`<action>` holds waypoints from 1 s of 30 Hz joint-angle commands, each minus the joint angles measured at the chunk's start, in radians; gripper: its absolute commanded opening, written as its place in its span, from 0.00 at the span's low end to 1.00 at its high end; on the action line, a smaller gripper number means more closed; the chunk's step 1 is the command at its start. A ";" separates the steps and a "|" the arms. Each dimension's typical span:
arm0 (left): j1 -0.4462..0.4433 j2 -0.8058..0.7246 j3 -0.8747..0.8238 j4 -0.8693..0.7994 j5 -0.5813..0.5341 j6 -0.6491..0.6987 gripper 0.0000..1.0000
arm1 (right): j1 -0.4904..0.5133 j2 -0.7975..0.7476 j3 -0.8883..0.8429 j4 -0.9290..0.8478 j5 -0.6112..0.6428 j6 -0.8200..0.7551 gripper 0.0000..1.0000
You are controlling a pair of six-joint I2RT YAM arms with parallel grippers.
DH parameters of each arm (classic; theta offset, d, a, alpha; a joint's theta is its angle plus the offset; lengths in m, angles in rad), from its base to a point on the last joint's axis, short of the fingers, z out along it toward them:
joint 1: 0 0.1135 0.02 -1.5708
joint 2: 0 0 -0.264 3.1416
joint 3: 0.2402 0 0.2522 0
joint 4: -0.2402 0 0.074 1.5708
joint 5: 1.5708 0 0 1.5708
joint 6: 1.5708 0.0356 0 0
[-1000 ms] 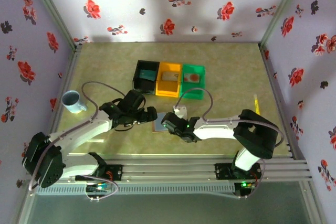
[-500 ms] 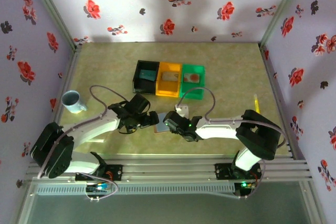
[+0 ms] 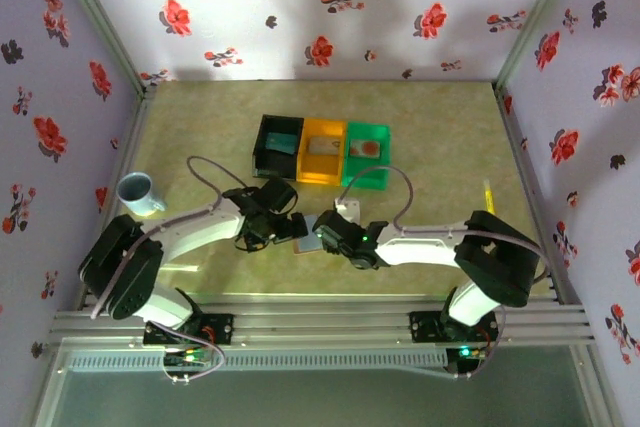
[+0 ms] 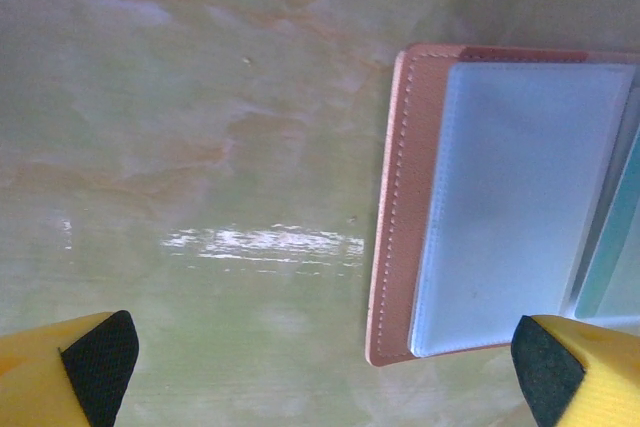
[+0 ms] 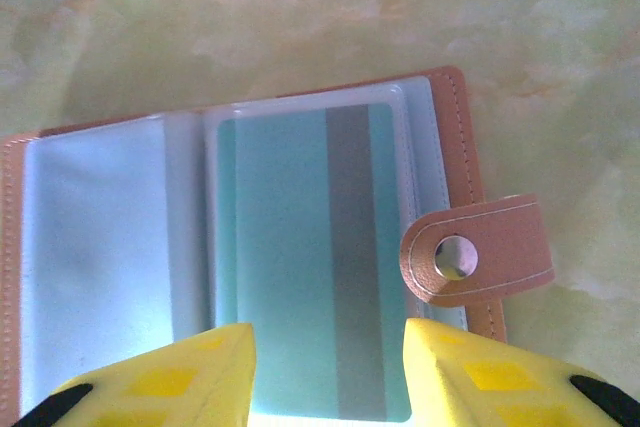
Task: Take the credit cards out of the card holder
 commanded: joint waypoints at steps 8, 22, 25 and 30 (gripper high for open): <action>-0.033 0.095 0.062 -0.097 -0.022 -0.027 1.00 | -0.012 -0.041 -0.037 -0.006 0.017 -0.012 0.45; -0.050 0.176 0.060 -0.092 0.002 -0.027 1.00 | -0.017 -0.007 -0.046 0.035 -0.014 0.004 0.46; -0.052 0.183 0.052 -0.090 0.002 -0.026 1.00 | -0.016 0.002 -0.045 0.040 -0.017 0.005 0.45; -0.054 0.179 0.028 -0.069 0.008 -0.034 1.00 | -0.017 0.007 -0.052 0.038 0.002 0.010 0.46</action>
